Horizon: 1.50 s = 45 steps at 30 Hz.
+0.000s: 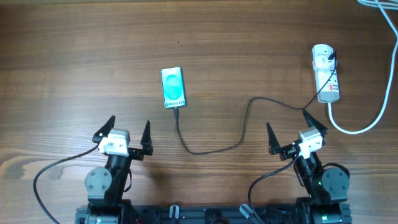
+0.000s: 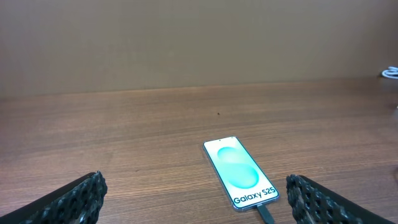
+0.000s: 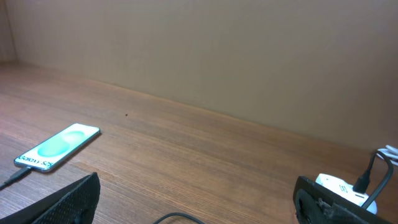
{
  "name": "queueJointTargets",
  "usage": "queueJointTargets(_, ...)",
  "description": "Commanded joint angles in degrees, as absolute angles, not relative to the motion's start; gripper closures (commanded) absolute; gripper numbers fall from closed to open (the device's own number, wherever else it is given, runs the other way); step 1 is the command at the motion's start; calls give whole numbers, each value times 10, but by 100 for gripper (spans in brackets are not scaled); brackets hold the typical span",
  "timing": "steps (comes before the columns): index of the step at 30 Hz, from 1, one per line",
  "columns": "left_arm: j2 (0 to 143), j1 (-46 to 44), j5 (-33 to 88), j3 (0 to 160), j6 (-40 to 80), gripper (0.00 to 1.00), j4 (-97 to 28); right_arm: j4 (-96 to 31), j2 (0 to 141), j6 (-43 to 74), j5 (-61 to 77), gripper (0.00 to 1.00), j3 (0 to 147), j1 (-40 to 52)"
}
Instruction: Plug charger to phone and switch on socket
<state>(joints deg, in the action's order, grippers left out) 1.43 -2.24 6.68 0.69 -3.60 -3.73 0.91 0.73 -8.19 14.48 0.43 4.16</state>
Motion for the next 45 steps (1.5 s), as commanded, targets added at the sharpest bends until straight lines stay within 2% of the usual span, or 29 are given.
queueJointTargets(1,11,-20,59,3,-30,0,-39,11,2,-75,137,0,3,44)
queueJointTargets(45,2,-20,59,3,-30,0,-39,11,2,-75,137,0,3,44)
